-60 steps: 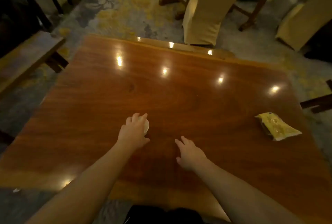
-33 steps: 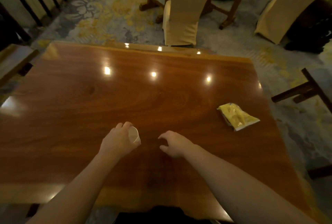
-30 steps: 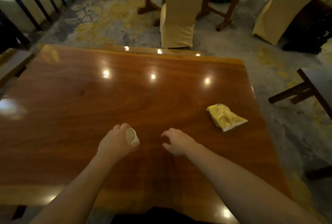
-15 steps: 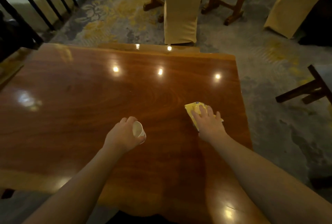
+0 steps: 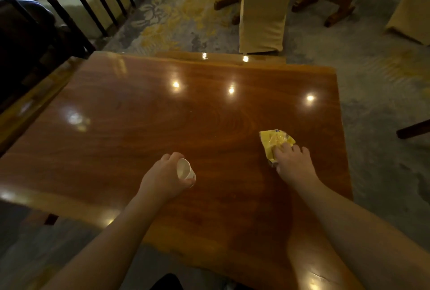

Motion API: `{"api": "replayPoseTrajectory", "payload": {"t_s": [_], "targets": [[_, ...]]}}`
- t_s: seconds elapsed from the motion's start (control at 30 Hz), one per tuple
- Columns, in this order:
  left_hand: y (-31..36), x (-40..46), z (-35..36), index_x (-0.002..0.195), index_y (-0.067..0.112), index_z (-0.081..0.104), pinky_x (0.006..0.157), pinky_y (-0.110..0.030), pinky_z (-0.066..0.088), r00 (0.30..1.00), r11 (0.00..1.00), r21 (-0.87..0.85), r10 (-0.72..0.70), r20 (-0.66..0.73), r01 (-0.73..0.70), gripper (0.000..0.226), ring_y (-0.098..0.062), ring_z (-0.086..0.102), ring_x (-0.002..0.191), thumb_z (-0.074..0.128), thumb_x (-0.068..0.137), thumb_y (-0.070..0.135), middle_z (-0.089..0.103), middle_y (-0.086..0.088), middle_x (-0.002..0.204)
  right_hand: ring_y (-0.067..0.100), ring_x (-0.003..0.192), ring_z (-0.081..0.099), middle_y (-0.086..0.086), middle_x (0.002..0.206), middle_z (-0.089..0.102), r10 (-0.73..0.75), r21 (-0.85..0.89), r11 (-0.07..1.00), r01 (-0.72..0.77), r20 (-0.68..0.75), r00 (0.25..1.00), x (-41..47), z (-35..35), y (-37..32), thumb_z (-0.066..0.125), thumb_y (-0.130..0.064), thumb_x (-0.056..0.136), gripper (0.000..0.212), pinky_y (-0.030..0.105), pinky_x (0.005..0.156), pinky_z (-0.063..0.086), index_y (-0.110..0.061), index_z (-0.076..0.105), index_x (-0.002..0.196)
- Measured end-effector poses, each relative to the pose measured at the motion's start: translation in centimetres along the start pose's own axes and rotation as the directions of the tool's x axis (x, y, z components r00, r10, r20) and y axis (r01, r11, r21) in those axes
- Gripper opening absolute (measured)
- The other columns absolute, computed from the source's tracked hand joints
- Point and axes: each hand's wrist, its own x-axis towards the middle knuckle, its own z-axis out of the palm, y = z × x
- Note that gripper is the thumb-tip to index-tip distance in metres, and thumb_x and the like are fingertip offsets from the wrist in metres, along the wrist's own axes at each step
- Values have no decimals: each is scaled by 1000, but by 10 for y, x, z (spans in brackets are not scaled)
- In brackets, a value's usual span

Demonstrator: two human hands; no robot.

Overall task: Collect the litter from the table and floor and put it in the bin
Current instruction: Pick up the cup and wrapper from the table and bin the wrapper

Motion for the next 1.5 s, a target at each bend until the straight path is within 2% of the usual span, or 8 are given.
{"api": "replayPoseTrajectory", "payload": {"t_s": [0.33, 0.53, 0.77, 0.93, 1.0, 1.23, 1.4, 1.5], "targets": [[-57, -61, -17, 136, 31, 44, 73, -29, 44, 998, 994, -102, -35, -61, 29, 79, -10, 48, 94, 75, 71, 63, 54, 6, 127, 28, 101, 60, 7, 121, 60, -63, 169, 980, 103, -226, 972, -50, -26, -68, 62, -28, 88, 24, 42, 75, 51, -17, 61, 109], [-112, -123, -28, 134, 33, 44, 77, -29, 47, 994, 986, -168, -41, -101, 23, 74, -11, 48, 98, 76, 73, 61, 48, 6, 128, 28, 87, 59, 3, 97, 64, -92, 280, 937, 210, -382, 919, -111, -42, -148, 66, -25, 81, 13, 37, 61, 46, -18, 59, 90], [-186, -205, -23, 138, 34, 45, 95, -43, 53, 992, 983, -184, -22, -121, -1, 80, -21, 49, 116, 78, 70, 62, 41, 5, 131, 8, 81, 50, -14, 82, 55, 11, 563, 803, 199, -348, 938, -218, -49, -242, 64, -28, 88, 10, 20, 60, 39, -30, 55, 85], [-216, -260, -13, 135, 35, 45, 93, -45, 52, 996, 978, -207, -8, -85, -10, 83, -23, 50, 118, 77, 65, 68, 50, 5, 132, 3, 98, 54, -14, 108, 56, 4, 646, 741, 183, -277, 961, -301, -45, -284, 67, -29, 90, 10, 18, 73, 48, -31, 58, 88], [-219, -278, -5, 133, 33, 46, 93, -45, 53, 997, 972, -236, -4, -81, -16, 82, -24, 50, 118, 78, 65, 66, 51, 3, 131, 2, 98, 54, -16, 112, 53, -10, 663, 727, 180, -251, 968, -327, -38, -290, 68, -29, 90, 9, 20, 74, 51, -30, 59, 91], [-193, -331, 21, 130, 28, 51, 92, -41, 54, 999, 960, -279, -20, -47, 6, 78, -22, 51, 113, 84, 66, 58, 49, 1, 127, 2, 79, 56, -16, 89, 55, 37, 745, 648, 158, -239, 970, -391, -4, -277, 68, -33, 88, 16, 23, 63, 50, -39, 54, 84], [-148, -359, 49, 133, 30, 49, 92, -41, 52, 1000, 967, -254, -19, 24, 24, 82, -23, 51, 114, 82, 64, 59, 47, 1, 127, 3, 78, 57, -14, 85, 58, 95, 804, 575, 148, -246, 965, -423, 26, -238, 58, -48, 85, 8, 22, 59, 48, -42, 54, 83], [-115, -371, 67, 132, 29, 48, 90, -40, 53, 999, 968, -249, -15, 46, 26, 82, -22, 51, 112, 83, 64, 58, 47, 1, 126, 3, 76, 58, -13, 82, 60, 138, 824, 556, 112, -223, 965, -438, 42, -204, 60, -41, 88, 7, 27, 59, 51, -39, 55, 83]]}}
